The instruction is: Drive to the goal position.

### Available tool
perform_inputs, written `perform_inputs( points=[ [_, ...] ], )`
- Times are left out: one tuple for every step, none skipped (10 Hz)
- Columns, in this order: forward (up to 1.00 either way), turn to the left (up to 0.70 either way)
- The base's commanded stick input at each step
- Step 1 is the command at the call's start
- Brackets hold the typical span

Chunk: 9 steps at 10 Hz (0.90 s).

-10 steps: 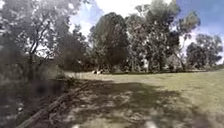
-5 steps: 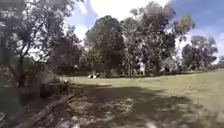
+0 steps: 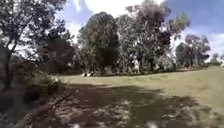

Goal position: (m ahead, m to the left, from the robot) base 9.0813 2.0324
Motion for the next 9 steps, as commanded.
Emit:
perform_inputs(
  points=[
    [0.70,0.00],
    [0.70,0.00],
    [0.70,0.00],
    [0.70,0.00],
    [0.70,0.00],
    [0.70,0.00],
    [0.70,0.00],
    [0.70,0.00],
    [0.70,0.00]
  ],
)
